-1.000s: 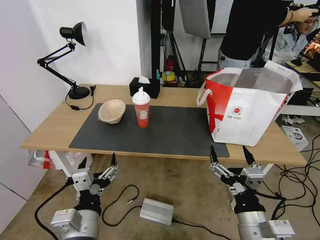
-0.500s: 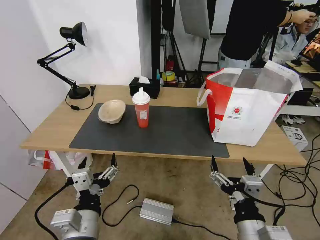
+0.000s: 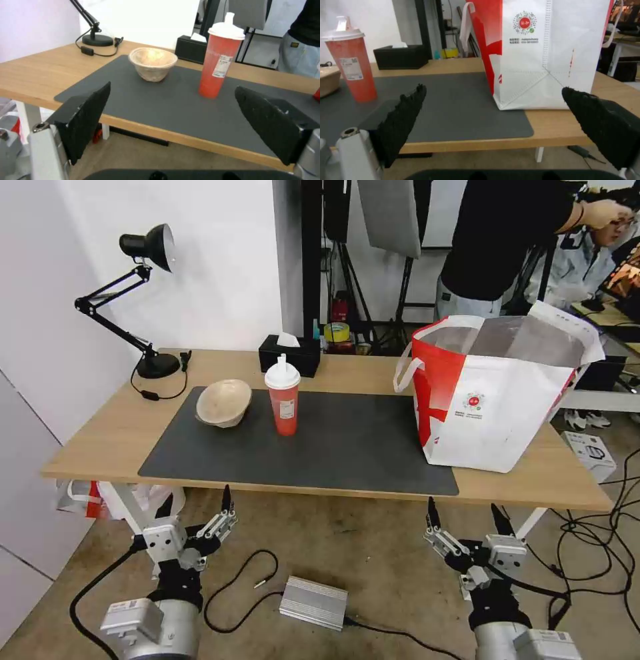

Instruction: Pick up the trash from the table and place it into the takeout bag.

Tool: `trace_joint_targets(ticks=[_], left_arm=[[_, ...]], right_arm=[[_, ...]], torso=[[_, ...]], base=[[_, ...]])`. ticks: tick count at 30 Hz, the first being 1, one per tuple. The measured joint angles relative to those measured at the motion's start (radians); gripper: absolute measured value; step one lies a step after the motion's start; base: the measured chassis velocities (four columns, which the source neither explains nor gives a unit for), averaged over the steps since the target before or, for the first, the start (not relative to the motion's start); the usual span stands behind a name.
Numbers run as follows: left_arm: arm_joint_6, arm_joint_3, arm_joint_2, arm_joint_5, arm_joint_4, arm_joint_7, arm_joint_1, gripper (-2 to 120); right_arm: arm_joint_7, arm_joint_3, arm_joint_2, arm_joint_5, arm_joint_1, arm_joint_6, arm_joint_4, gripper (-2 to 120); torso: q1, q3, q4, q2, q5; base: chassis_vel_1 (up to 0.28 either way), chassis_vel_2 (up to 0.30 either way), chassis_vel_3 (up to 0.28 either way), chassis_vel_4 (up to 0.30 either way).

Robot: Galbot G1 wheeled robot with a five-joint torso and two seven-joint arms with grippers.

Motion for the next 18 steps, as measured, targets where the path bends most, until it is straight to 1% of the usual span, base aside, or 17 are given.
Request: trace_joint_targets(ticks=[18], left_arm=[[-0.001, -0.007, 0.000, -0.002, 0.000, -0.001, 0.004, 100]], right_arm=[[-0.004, 0.007, 0.006, 0.001, 0.001, 0.001, 0.014, 100]], torso=[[0.000, 0.000, 0.0000, 0.000, 0.0000]], base=[[0.000, 0.000, 0.000, 0.000]])
